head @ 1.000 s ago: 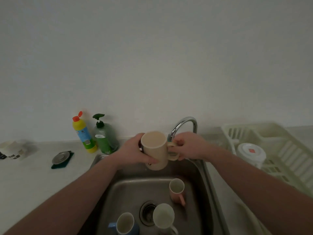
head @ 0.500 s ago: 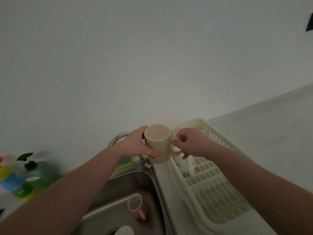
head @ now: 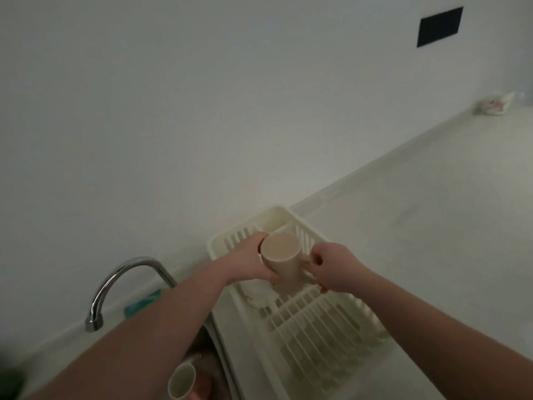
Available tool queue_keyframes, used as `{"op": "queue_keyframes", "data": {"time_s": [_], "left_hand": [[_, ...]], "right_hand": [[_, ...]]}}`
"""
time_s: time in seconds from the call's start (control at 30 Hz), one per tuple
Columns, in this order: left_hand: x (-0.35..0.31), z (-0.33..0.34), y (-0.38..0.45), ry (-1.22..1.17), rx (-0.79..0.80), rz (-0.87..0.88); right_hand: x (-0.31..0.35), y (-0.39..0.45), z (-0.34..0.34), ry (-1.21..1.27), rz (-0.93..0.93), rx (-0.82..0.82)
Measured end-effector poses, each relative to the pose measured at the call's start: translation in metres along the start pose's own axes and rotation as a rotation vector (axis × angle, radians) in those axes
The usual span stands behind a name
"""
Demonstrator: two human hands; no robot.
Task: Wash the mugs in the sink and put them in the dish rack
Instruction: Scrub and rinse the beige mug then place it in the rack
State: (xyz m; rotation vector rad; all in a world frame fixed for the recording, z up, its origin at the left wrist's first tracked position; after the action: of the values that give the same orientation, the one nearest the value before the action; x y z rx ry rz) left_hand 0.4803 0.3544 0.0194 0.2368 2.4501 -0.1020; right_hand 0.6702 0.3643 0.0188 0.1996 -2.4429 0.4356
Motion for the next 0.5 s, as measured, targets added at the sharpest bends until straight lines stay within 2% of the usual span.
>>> {"op": "queue_keyframes", "data": {"time_s": [0.13, 0.5], "left_hand": [[0.004, 0.018, 0.022, 0.076, 0.096, 0.009], [0.023, 0.049, 0.066, 0.412, 0.174, -0.026]], "right_hand": [[-0.012, 0.008, 0.009, -0.128, 0.033, -0.044], [-0.036, 0.052, 0.037, -0.124, 0.218, 0.024]]}}
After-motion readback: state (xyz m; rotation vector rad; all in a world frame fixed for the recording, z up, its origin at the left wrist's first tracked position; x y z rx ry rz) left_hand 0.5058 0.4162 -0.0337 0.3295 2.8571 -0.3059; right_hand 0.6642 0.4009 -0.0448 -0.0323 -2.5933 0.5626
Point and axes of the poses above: each hand's wrist, its own y-axis towards the middle knuckle, its own z-axis out of the palm, x = y × z, the point moved 4 cm from there along y, towards the middle knuckle, and after that the axes turned 14 degrees about z, right-handed, at the moved point
